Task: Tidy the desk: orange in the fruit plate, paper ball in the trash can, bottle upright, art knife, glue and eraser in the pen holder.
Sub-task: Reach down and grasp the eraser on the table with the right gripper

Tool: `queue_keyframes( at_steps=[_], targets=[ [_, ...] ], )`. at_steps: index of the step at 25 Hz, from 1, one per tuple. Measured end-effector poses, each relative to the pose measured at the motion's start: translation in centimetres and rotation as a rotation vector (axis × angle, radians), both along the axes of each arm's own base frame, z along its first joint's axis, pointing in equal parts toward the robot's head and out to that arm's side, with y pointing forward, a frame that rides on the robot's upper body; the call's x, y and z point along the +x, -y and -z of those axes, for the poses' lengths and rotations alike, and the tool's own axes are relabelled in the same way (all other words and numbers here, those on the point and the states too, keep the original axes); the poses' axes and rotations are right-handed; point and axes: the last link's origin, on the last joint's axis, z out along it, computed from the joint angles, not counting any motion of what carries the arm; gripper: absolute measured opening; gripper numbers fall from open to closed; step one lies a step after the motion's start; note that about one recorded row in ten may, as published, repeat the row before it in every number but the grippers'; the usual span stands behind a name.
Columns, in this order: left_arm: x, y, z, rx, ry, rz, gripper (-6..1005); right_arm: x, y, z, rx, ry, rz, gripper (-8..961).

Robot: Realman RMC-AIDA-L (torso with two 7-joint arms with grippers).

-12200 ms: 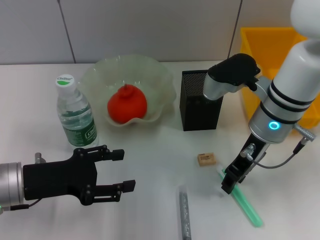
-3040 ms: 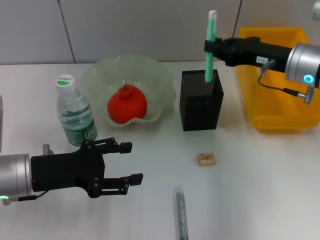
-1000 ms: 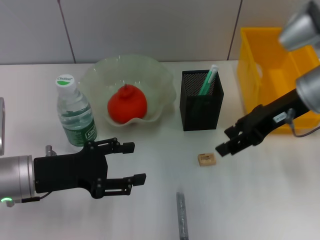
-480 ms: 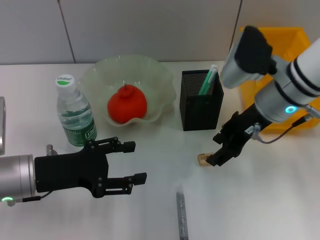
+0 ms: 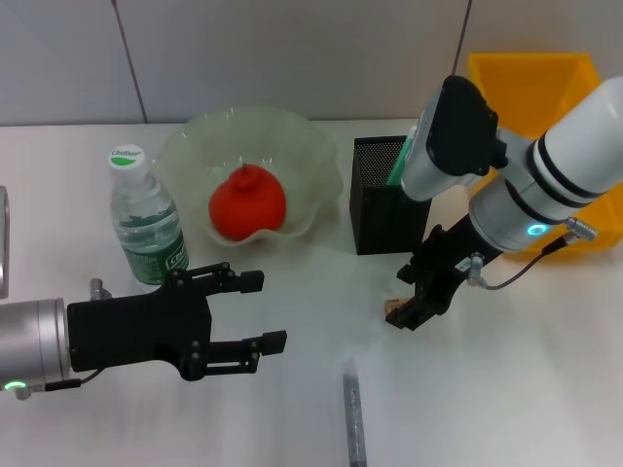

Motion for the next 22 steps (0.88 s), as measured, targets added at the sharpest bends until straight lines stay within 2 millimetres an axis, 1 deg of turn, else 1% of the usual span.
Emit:
queue_keyframes(
  at_steps=[6,11,22],
  targets=[
    [0.1,-0.1,0.0,0.000,0.000,0.002,746,0.2,0.0,0.6,-0.003,0.011,-0.015,560],
    [0.1,-0.1,-0.1,0.001,0.005,0.001,745,0.5,0.0,1.2,0.001,0.014,-0.029,546],
    [0.3,-0.2,-0.1,0.004,0.009,0.005,742,0.8,-0.1,1.5,0.010,0.016,-0.028,533]
  ],
)
